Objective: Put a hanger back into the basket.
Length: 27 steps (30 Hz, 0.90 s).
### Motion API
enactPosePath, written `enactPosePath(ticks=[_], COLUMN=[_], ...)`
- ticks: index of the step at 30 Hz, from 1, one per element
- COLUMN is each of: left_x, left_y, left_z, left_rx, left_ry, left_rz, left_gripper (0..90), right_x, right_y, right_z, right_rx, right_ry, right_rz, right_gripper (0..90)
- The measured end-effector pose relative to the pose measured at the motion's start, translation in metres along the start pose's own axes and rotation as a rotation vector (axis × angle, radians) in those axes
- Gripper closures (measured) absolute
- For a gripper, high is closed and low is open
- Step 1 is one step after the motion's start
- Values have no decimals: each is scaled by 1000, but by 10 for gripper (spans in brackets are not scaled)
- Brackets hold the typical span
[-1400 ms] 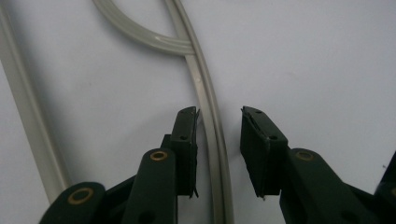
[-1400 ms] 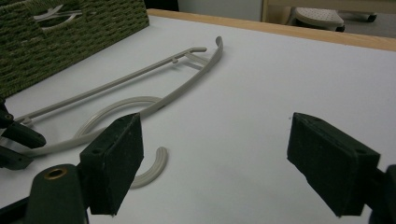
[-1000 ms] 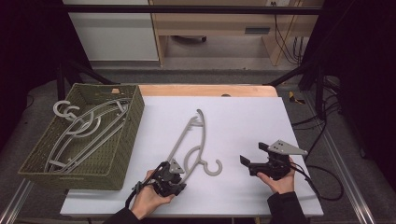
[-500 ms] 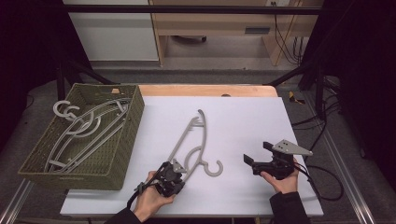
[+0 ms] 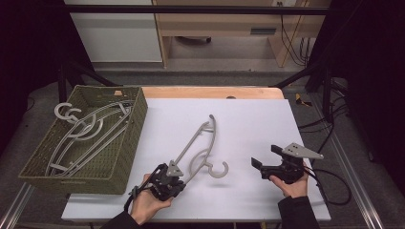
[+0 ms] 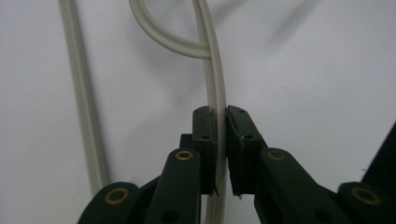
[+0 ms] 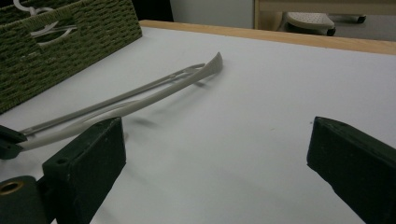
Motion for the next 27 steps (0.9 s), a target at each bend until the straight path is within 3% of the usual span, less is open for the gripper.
enactPosePath(ticks=[6,9,10,14,20,27], left_x=[6,8,9,9,11,10], left_y=[-24,-35,-40,-50,-69,-97], left_z=[-8,-11,-13,-18,-26,-38], left_rx=[-77,-91,-118,-144,-208,-291], left_ry=[-8,0,2,4,-3,20], left_rz=[-2,4,-5,2,-11,-36], left_gripper=[830,831,831,831,832,833], right_x=[-1,-1,-1,-2,-3,-4], right_y=[-2,-3,-3,-5,-7,-11], right_z=[-1,-2,-2,-3,-4,-7], right_rx=[-8,-12,-13,-16,-23,-34], right_ry=[6,10,7,5,3,3], right_rz=[2,0,2,1,-2,6], right_gripper=[50,52,52,53,54,53])
Point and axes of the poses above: each handheld gripper's, and its own axes: y roughly forward along the jaws, z roughly out of its underside, x roughly to its left, the point moved 9 cm from there along y, roughly forward along the jaws, and after that the axes turned 3 degrees about -z, right-handed, at the moved point
